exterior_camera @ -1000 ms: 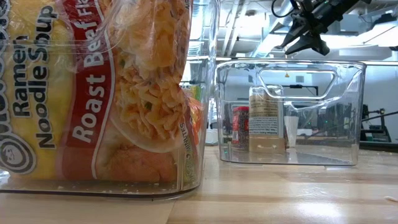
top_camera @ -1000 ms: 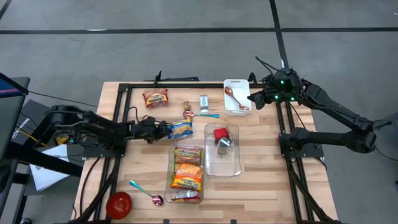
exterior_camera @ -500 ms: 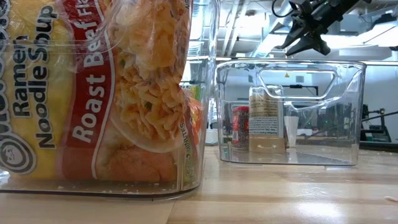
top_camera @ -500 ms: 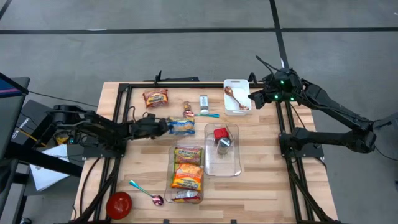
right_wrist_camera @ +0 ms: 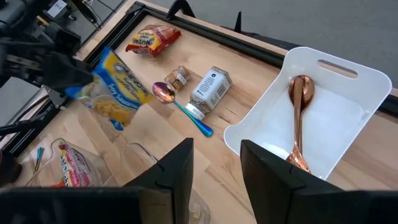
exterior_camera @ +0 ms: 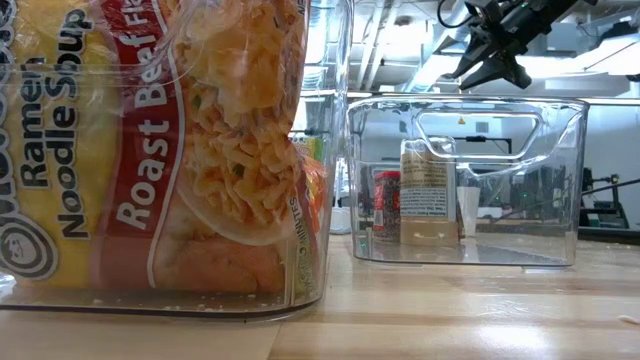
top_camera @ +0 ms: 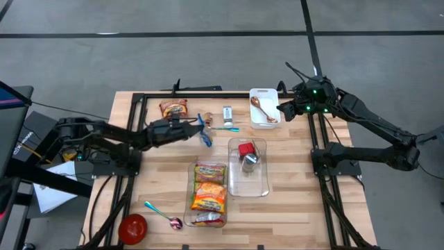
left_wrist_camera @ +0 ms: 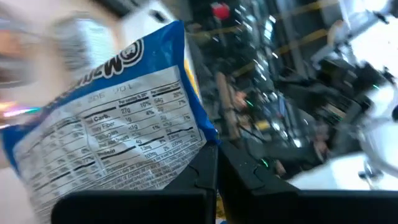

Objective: Pick & Place Food Item
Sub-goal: Put the blue noodle pack into the left transparent bin

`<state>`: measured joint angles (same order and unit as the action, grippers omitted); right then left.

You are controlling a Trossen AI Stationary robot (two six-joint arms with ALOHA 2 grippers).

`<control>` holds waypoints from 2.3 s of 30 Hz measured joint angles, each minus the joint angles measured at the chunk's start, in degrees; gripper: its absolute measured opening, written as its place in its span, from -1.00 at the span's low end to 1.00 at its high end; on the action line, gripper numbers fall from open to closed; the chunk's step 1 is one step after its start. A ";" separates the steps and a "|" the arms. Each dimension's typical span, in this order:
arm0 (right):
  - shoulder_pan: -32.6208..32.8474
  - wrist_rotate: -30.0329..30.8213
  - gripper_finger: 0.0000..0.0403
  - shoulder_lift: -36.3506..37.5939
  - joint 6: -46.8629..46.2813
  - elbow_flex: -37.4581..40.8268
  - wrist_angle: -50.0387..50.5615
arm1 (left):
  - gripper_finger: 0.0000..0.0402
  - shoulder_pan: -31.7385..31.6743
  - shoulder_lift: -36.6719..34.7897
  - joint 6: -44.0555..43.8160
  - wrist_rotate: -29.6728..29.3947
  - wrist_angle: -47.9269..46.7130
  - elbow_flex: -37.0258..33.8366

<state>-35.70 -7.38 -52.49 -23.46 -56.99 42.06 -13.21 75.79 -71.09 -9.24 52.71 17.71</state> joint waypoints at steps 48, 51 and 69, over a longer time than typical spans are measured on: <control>0.00 0.00 -0.37 0.00 1.57 0.00 2.51 | -1.00 50.30 5.18 -6.63 -36.81 5.51 10.76; 0.00 0.00 -0.37 0.00 1.57 0.00 2.52 | -1.00 50.82 8.33 -7.43 -36.71 5.66 13.30; 0.00 -0.02 -0.37 0.02 4.00 -0.02 3.20 | -1.00 53.88 19.91 -13.75 -37.47 5.17 20.92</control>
<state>-35.70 -7.40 -52.47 -19.46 -57.01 45.26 40.66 95.70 -84.84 -46.70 57.87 38.63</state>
